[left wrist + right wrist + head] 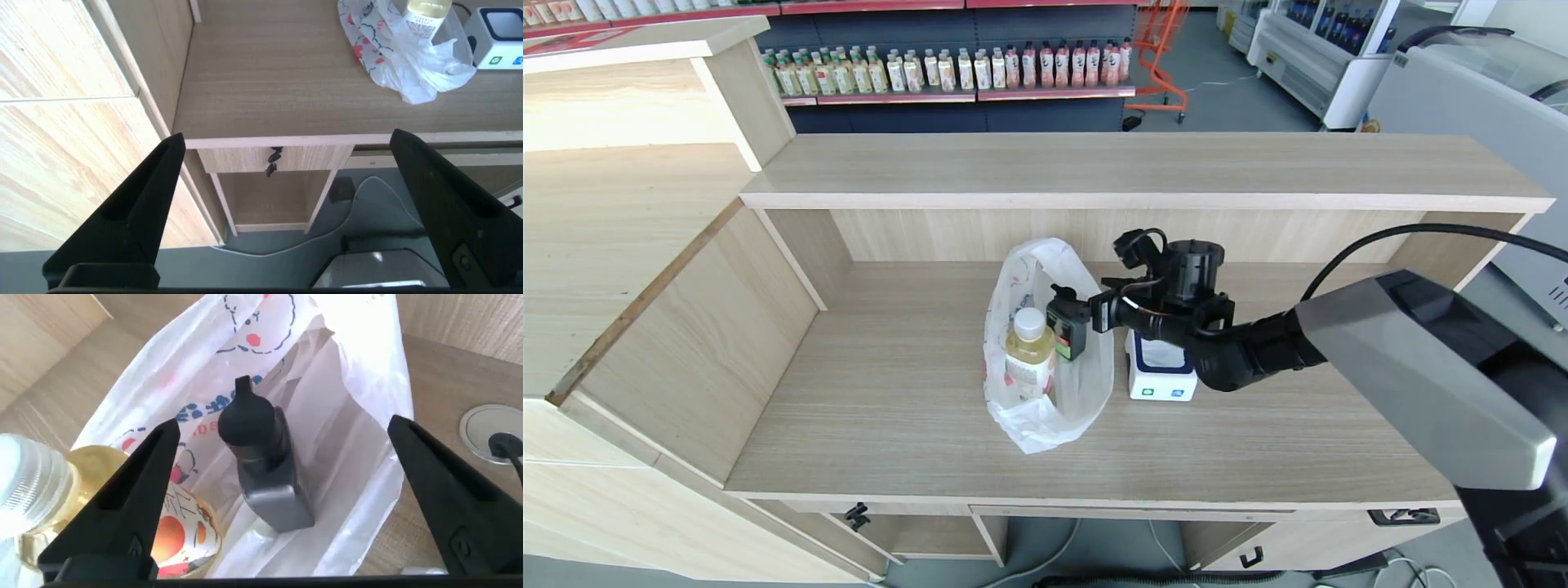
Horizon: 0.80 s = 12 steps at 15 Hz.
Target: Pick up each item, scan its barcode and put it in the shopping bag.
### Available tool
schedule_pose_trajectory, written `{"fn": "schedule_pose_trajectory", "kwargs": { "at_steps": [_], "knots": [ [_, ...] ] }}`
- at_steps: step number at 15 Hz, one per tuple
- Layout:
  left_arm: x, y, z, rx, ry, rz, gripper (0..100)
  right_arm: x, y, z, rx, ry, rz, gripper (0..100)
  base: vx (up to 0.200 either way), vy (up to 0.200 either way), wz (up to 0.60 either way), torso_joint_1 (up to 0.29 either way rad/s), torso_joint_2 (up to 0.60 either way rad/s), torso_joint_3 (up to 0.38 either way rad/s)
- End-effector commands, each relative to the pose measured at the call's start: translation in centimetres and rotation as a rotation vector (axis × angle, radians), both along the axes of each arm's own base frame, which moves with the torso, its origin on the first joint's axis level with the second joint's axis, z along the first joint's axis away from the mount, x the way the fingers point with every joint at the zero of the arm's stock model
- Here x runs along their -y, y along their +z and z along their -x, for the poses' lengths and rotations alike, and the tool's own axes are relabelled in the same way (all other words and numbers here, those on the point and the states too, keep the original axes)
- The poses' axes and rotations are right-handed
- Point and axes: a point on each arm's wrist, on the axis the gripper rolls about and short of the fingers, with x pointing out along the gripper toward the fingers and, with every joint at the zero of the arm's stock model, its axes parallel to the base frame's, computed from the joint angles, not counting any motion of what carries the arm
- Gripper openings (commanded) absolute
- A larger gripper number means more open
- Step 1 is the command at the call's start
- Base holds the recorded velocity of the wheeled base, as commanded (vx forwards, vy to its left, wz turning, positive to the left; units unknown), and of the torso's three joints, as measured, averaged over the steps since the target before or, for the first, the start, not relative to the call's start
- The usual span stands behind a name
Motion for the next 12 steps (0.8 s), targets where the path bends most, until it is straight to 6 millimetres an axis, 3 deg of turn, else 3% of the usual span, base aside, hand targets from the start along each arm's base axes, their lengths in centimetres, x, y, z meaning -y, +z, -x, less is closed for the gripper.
{"fn": "schedule_pose_trajectory", "kwargs": {
  "at_steps": [1,3,5,8,10,12],
  "knots": [
    [0.0,0.0,0.0,-0.002,0.000,0.000,100,6.3,8.5,6.8,-0.028,-0.054,-0.117,100,0.000,0.000,0.00,0.000,0.00,0.000],
    [0.0,0.0,0.0,-0.002,0.000,0.000,100,10.9,11.8,14.3,-0.031,-0.058,-0.144,100,0.000,0.000,0.00,0.000,0.00,0.000],
    [0.0,0.0,0.0,-0.002,0.000,0.000,100,14.8,11.6,21.7,-0.043,-0.120,-0.133,100,0.000,0.000,0.00,0.000,0.00,0.000],
    [0.0,0.0,0.0,-0.003,0.000,0.000,100,18.6,8.6,29.3,-0.035,-0.233,-0.083,100,0.000,0.000,0.00,0.000,0.00,0.000],
    [0.0,0.0,0.0,-0.002,0.000,-0.001,100,20.6,5.2,32.8,-0.062,-0.366,-0.017,100,0.000,0.000,0.00,0.000,0.00,0.000],
    [0.0,0.0,0.0,-0.002,0.000,0.000,100,21.1,2.2,36.3,-0.093,-0.498,0.011,100,0.000,0.000,0.00,0.000,0.00,0.000]
  ]
}}
